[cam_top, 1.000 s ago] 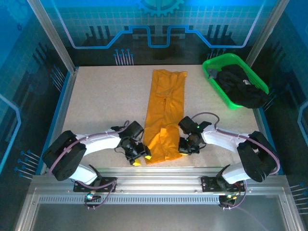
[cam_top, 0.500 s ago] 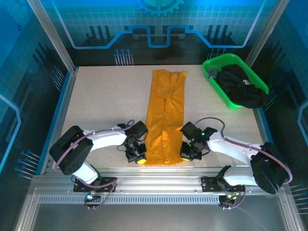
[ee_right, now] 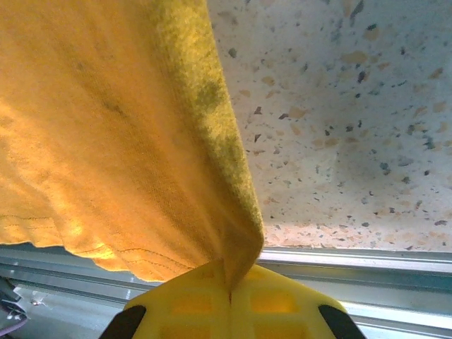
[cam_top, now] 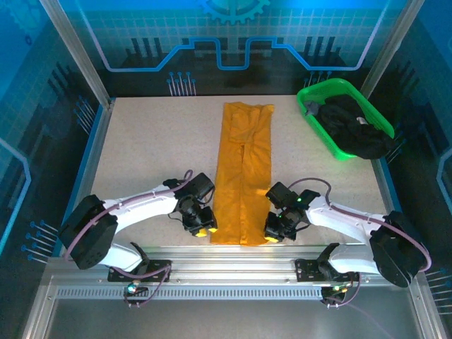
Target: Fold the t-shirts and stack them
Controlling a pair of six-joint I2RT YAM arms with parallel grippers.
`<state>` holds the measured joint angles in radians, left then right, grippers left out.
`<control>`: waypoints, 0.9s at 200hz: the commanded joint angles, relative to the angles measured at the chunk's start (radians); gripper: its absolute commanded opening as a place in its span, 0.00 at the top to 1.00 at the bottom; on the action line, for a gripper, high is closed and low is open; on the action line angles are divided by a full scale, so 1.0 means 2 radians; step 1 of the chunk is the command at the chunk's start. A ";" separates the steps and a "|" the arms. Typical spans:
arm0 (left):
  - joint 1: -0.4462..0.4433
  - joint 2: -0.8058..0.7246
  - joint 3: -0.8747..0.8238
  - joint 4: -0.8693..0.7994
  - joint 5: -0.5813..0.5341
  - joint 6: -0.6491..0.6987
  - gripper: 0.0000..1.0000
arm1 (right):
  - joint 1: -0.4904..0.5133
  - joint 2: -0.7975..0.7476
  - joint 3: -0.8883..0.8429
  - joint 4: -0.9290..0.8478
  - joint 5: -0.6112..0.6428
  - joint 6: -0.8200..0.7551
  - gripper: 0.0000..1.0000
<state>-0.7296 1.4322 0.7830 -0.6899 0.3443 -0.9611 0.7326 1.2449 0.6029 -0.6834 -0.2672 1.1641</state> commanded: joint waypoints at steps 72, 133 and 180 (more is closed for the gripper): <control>-0.031 0.088 0.032 0.000 0.021 0.014 0.52 | 0.005 0.028 0.021 -0.020 -0.007 0.000 1.00; -0.036 0.138 0.075 0.016 0.020 0.021 0.78 | 0.005 0.019 0.016 -0.021 -0.006 0.004 1.00; -0.035 0.090 0.094 -0.028 -0.003 0.024 1.00 | 0.005 -0.014 0.041 -0.066 0.020 0.006 1.00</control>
<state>-0.7948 1.6867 0.9298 -0.6640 0.3595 -0.9272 0.7326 1.2663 0.6289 -0.7166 -0.2615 1.1637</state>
